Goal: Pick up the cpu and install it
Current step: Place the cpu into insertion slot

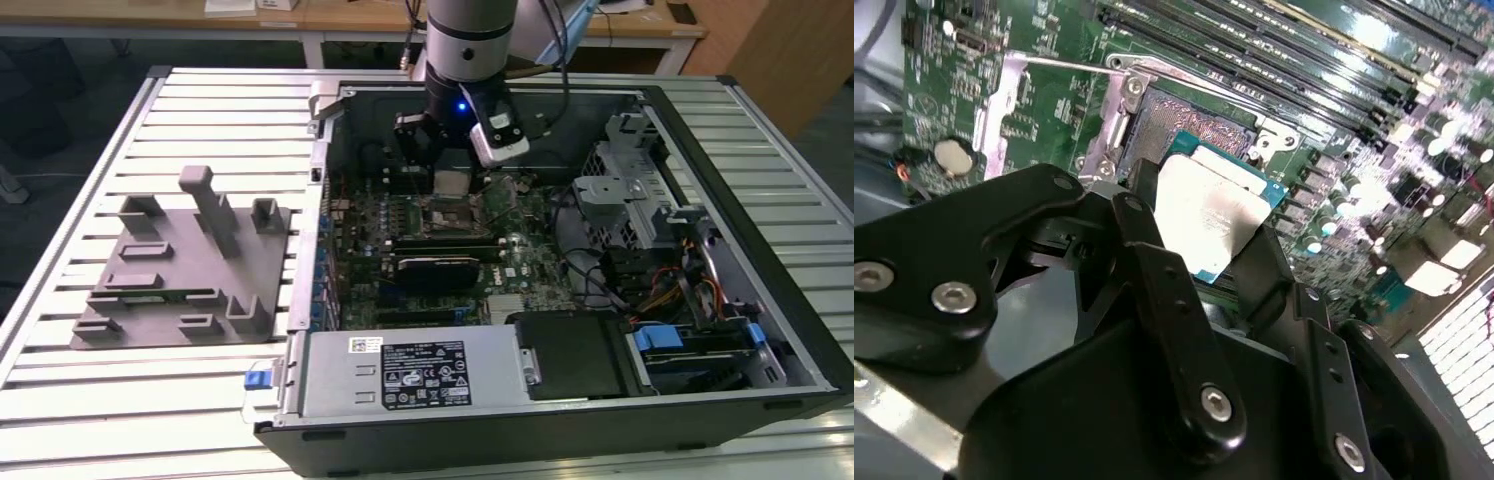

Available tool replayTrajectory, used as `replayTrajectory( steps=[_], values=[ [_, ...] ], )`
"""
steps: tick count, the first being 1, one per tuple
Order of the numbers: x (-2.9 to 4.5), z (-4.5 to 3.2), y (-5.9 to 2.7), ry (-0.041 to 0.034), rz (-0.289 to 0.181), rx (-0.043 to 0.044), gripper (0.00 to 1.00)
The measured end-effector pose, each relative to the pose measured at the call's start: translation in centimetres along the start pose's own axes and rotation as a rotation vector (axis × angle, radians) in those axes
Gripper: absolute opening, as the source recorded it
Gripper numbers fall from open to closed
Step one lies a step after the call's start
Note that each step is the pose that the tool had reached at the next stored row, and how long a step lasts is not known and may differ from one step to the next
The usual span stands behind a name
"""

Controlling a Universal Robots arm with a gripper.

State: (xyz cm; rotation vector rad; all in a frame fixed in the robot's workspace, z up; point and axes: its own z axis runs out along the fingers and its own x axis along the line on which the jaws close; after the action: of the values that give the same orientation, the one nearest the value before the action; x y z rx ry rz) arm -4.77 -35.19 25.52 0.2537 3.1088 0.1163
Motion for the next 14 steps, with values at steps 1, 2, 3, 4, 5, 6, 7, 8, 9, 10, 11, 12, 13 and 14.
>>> replayTrajectory(
  steps=[1, 2, 3, 4, 5, 6, 7, 8, 9, 10, 11, 12, 13, 14],
  values=[
    [0.00, 0.00, 0.00, -0.0013, 0.018, 0.0002, 0.54],
    [0.00, 0.00, 0.00, -0.0027, 0.036, 0.0006, 0.54],
    [0.00, 0.00, 0.00, -0.0041, 0.054, 0.0008, 0.54],
    [0.00, 0.00, 0.00, -0.0054, 0.072, 0.0010, 0.54],
    [0.00, 0.00, 0.00, -0.0068, 0.090, 0.0013, 0.54],
    [0.00, 0.00, 0.00, -0.0082, 0.108, 0.0015, 0.54],
    [0.00, 0.00, 0.00, -0.0095, 0.126, 0.0018, 0.54],
    [0.00, 0.00, 0.00, -0.0111, 0.145, 0.0020, 0.54],
    [0.00, 0.00, 0.00, -0.0124, 0.162, 0.0022, 0.54],
    [0.00, 0.00, 0.00, -0.0138, 0.181, 0.0025, 0.54],
    [0.00, 0.00, 0.00, -0.0152, 0.198, 0.0027, 0.54],
    [0.00, 0.01, 0.00, -0.0165, 0.216, 0.0029, 0.54],
    [0.00, 0.01, 0.00, -0.0179, 0.234, 0.0032, 0.54],
    [0.00, 0.00, 0.00, -0.0193, 0.253, 0.0035, 0.54]
  ],
)
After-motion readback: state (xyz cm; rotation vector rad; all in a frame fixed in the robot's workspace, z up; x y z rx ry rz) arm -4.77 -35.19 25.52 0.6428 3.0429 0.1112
